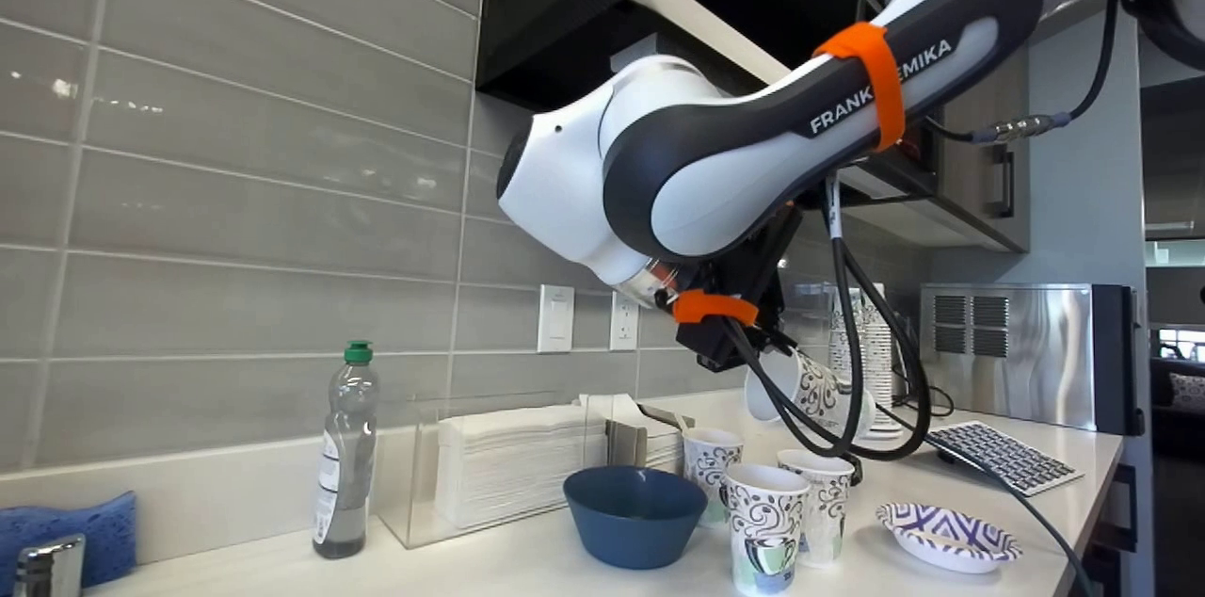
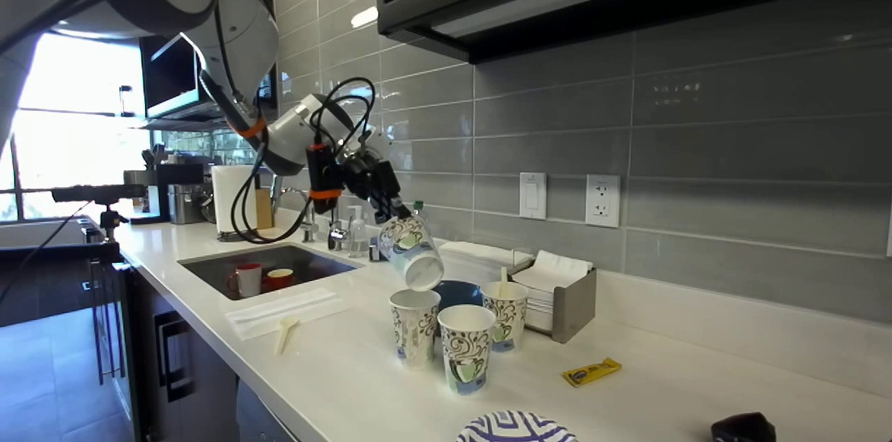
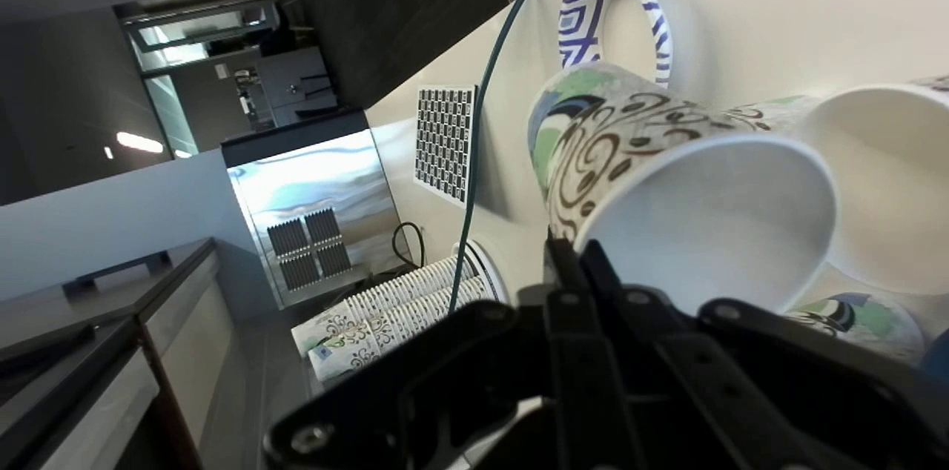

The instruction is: Pick up the coffee up and pour the beans into the two coffee cups

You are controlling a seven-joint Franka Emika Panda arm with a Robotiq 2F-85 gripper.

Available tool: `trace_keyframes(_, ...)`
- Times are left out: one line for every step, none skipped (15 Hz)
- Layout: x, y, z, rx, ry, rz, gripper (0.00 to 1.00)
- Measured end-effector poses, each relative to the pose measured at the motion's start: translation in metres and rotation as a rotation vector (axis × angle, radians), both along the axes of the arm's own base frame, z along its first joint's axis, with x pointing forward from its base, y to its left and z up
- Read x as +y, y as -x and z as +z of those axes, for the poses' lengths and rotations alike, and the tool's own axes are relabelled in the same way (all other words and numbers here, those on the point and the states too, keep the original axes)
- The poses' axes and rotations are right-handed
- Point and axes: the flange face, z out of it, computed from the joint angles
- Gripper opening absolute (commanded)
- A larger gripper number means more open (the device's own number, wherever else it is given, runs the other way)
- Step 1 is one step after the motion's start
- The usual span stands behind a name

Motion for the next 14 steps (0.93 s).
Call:
trace_keyframes(0.001,-0.002,-0.004,0.006,0.010,0.000,0.01)
trace_keyframes(0.002,-0.003,-0.007,0.012,0.018,-0.001,0.01)
trace_keyframes(0.003,-0.004,-0.011,0.019,0.028,-0.001,0.01)
trace_keyframes(0.003,-0.006,-0.015,0.024,0.039,-0.002,0.01)
trace_keyframes(0.004,-0.007,-0.018,0.029,0.049,-0.002,0.01)
trace_keyframes(0.004,-0.009,-0.021,0.032,0.057,-0.002,0.01)
trace_keyframes(0.004,-0.011,-0.024,0.036,0.065,-0.003,0.01)
trace_keyframes(0.004,-0.012,-0.026,0.040,0.071,-0.004,0.01)
trace_keyframes(0.004,-0.013,-0.029,0.043,0.078,-0.006,0.01)
trace_keyframes(0.003,-0.013,-0.030,0.046,0.091,-0.008,0.01)
trace_keyframes(0.003,-0.013,-0.031,0.051,0.106,-0.009,0.01)
trace_keyframes(0.002,-0.013,-0.032,0.055,0.120,-0.011,0.01)
trace_keyframes(0.002,-0.012,-0.032,0.060,0.131,-0.013,0.01)
trace_keyframes(0.001,-0.011,-0.031,0.066,0.139,-0.015,0.01)
